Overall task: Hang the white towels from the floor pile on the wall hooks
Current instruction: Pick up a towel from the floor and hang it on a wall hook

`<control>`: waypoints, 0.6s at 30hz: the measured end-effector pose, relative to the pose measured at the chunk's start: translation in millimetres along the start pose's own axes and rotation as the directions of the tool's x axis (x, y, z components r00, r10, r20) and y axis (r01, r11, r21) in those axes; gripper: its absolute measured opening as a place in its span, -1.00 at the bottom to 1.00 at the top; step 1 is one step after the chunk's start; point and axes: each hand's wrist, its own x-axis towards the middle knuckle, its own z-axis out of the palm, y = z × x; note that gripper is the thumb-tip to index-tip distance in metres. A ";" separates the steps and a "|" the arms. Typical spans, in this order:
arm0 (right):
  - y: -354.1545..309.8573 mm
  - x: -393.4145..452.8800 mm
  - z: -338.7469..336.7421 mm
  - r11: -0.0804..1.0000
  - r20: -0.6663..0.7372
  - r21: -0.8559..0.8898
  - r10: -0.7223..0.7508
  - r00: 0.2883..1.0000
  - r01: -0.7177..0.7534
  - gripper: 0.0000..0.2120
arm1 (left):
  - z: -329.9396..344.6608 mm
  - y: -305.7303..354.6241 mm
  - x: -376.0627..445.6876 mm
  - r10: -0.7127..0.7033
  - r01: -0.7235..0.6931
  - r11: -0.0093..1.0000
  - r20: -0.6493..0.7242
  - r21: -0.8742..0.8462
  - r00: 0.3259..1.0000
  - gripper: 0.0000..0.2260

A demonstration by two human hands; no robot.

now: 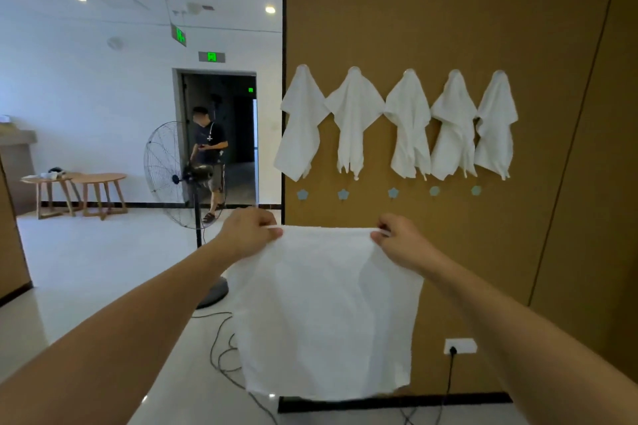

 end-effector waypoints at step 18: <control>112.1 321.6 134.0 0.980 0.001 0.196 -0.014 1.000 0.014 -0.67 | 130.1 -109.6 275.6 -0.207 0.205 0.978 -0.112 -0.026 0.972 -0.84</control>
